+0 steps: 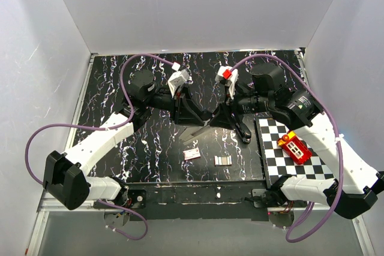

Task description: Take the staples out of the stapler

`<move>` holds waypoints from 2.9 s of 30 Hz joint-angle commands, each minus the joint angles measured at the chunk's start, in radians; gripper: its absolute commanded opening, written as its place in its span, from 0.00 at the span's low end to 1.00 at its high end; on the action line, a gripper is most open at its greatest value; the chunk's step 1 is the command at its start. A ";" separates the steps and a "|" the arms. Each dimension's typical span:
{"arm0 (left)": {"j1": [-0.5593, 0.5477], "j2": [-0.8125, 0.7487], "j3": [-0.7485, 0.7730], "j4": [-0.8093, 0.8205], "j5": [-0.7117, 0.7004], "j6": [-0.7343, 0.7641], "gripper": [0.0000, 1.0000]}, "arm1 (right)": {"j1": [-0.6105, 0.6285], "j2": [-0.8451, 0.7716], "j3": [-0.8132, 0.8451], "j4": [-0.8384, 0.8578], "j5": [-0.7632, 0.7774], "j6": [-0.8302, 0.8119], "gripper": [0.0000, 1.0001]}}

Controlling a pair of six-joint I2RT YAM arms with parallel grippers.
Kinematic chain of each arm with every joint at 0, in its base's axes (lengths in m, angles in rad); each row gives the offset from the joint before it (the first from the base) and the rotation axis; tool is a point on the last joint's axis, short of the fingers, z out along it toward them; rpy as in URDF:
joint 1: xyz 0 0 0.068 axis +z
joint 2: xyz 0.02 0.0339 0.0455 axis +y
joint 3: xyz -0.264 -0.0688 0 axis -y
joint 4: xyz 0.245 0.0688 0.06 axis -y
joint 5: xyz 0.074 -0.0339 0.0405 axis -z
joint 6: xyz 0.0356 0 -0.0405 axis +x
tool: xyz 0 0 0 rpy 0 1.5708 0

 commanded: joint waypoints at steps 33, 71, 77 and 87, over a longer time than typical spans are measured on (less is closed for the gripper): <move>0.069 -0.162 -0.107 0.354 -0.040 -0.185 0.00 | 0.034 -0.131 -0.250 0.183 -0.080 0.097 0.01; 0.078 -0.118 -0.093 0.278 -0.040 -0.143 0.00 | 0.037 -0.151 -0.076 0.125 -0.010 0.097 0.52; 0.078 -0.128 -0.089 0.223 -0.084 -0.105 0.00 | 0.037 -0.131 -0.034 0.142 0.093 0.148 0.50; 0.078 -0.184 -0.084 0.072 -0.262 0.006 0.00 | 0.039 -0.038 0.027 0.170 0.275 0.312 0.01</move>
